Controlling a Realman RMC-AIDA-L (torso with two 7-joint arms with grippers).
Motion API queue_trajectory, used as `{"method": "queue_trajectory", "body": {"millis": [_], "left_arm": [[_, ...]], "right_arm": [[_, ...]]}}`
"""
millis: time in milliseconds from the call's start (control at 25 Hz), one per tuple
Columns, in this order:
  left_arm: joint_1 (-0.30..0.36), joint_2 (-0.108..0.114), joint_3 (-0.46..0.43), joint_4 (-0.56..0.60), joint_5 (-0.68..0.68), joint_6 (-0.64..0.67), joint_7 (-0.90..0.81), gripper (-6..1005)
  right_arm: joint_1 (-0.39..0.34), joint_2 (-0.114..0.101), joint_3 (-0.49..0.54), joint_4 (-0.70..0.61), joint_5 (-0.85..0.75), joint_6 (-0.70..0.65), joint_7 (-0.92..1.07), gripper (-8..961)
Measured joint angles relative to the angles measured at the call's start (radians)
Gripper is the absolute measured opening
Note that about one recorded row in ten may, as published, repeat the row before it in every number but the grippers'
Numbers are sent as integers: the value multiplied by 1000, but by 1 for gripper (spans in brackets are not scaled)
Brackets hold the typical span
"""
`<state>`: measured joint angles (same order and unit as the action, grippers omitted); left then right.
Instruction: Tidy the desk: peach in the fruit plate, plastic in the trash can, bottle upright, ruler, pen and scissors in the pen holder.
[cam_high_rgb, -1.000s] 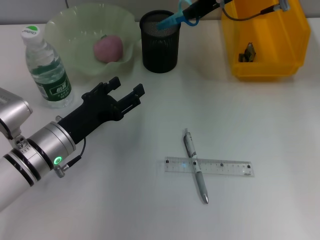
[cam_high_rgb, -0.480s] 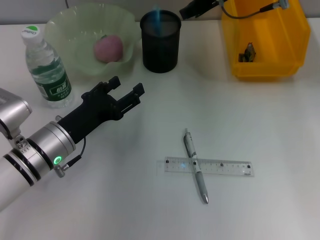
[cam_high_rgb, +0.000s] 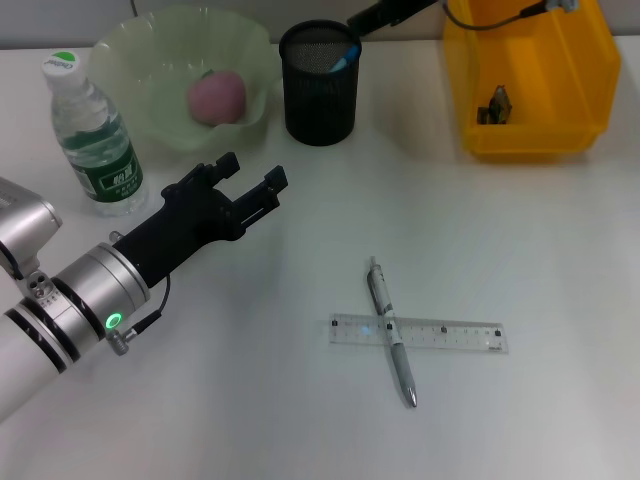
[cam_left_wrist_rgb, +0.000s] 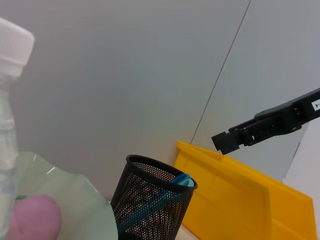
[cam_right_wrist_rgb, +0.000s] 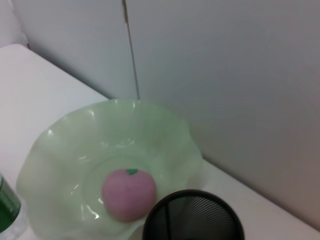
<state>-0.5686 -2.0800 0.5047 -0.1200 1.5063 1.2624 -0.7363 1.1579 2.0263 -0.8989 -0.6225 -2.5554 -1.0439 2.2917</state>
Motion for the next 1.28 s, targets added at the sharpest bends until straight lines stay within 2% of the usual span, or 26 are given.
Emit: {"method": "queue_trajectory", "body": {"millis": [80,200,320,480,560,600,640,760,880,920,960,1000,1120,1240,1280], "left_arm": [[0,0,1,2,0,0,0,799],[2,2,2,5,0,0,0,799],[5,4,4,17,0,3,0,799],[6,6,6,29,0,12,0,799],[9,7,16,43,0,22,-8,799],[11,7,24,52,0,25,-14,799],[15,7,39,69,0,33,-26,799],[35,8,103,140,0,61,-81,799],[57,11,178,203,0,88,-99,799],[79,15,264,266,0,103,-128,799],[91,17,320,302,0,109,-150,799],[91,17,320,302,0,109,-150,799],[126,29,468,400,0,129,-200,799],[150,54,556,447,0,167,-219,799],[152,61,569,450,0,177,-222,799]], "right_arm": [[-12,7,4,-20,2,9,0,567],[-59,31,6,-99,29,30,-7,620],[-129,49,-1,-181,131,40,-56,637],[-230,49,-3,-233,362,-14,-185,634],[-284,44,1,-257,470,-85,-259,633],[-332,41,8,-278,556,-166,-321,632],[-332,41,8,-278,556,-166,-321,632],[-393,28,10,-299,620,-300,-388,630],[-424,5,6,-297,624,-445,-425,628],[-432,-8,-4,-294,610,-519,-439,627],[-434,-12,-8,-293,597,-553,-446,626],[-434,-12,-8,-293,597,-553,-446,626],[-424,-12,-29,-293,522,-631,-458,624],[-409,3,-95,-298,451,-652,-465,622],[-399,17,-148,-302,409,-650,-466,621]]}}
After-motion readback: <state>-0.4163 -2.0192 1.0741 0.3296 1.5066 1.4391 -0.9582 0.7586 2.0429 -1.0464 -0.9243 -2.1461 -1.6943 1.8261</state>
